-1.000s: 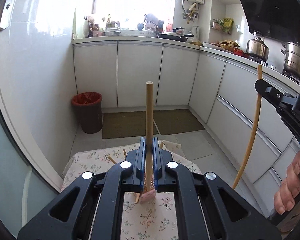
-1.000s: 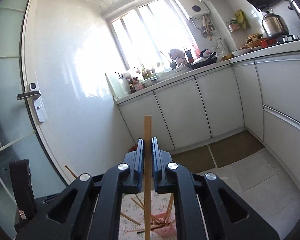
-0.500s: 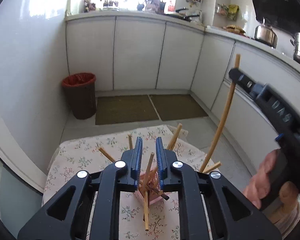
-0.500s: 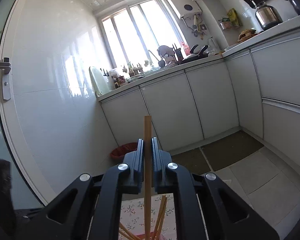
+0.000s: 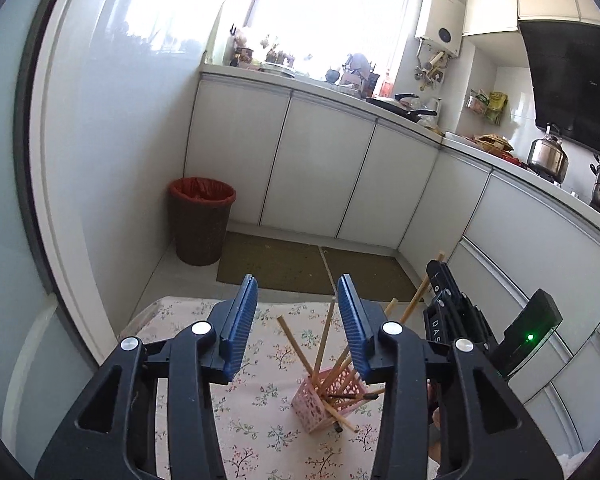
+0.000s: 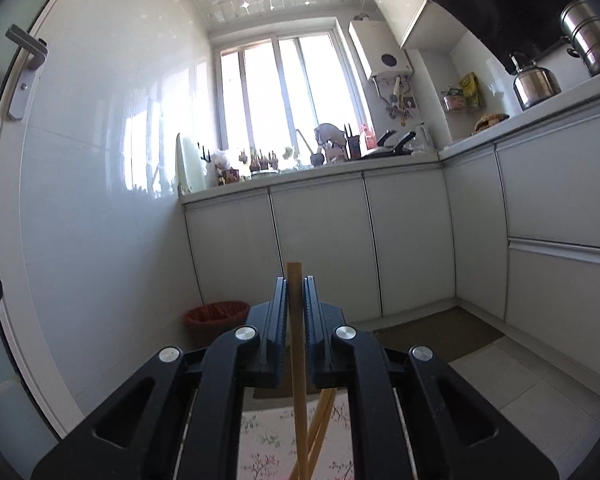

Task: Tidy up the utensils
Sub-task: 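Withdraw both tools away from the pink cup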

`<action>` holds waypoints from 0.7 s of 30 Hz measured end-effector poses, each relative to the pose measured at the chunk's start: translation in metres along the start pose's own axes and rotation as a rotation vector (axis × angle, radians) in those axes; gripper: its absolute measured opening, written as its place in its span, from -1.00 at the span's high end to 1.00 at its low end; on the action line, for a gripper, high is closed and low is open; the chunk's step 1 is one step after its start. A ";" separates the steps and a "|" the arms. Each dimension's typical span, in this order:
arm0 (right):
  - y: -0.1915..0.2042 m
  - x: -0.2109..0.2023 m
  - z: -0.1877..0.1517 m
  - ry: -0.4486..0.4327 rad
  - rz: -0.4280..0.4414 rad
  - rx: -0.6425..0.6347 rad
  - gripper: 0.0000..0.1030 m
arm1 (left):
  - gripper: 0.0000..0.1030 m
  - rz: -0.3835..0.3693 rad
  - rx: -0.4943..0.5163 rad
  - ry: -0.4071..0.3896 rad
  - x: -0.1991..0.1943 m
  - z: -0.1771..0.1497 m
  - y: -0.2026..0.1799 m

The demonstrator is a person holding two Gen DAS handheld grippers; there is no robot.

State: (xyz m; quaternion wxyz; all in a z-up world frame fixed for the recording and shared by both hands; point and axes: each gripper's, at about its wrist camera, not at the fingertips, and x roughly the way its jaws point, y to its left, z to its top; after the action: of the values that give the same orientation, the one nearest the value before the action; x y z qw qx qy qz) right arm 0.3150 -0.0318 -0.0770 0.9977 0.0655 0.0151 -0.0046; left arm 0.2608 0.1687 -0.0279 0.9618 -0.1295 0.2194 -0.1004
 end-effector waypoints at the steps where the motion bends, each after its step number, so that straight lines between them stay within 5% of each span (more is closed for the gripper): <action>1: -0.003 -0.006 0.004 -0.003 0.003 0.020 0.74 | 0.24 0.000 -0.005 0.004 -0.002 -0.002 0.003; 3: -0.006 -0.022 0.025 -0.037 0.026 0.045 -0.13 | 0.24 0.000 -0.025 -0.003 -0.009 -0.002 0.007; 5: -0.006 -0.041 0.055 -0.078 0.028 0.051 -0.42 | 0.23 -0.020 -0.055 -0.018 -0.017 0.003 0.006; 11: -0.014 -0.099 0.118 -0.070 -0.017 0.038 -0.59 | -0.25 -0.023 -0.055 -0.095 -0.048 0.011 -0.023; 17: -0.021 -0.149 0.130 0.050 -0.156 -0.029 -0.87 | -0.86 0.095 -0.013 -0.182 -0.089 -0.001 -0.070; 21: -0.032 -0.183 0.127 0.128 -0.228 -0.047 -0.88 | -0.86 0.196 0.034 -0.167 -0.110 -0.022 -0.100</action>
State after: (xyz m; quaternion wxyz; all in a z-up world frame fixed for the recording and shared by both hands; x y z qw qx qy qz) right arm 0.1355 -0.0786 0.0503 0.9890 0.0400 0.0864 -0.1134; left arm 0.1400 0.0971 0.0261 0.9840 -0.0987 0.1485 0.0016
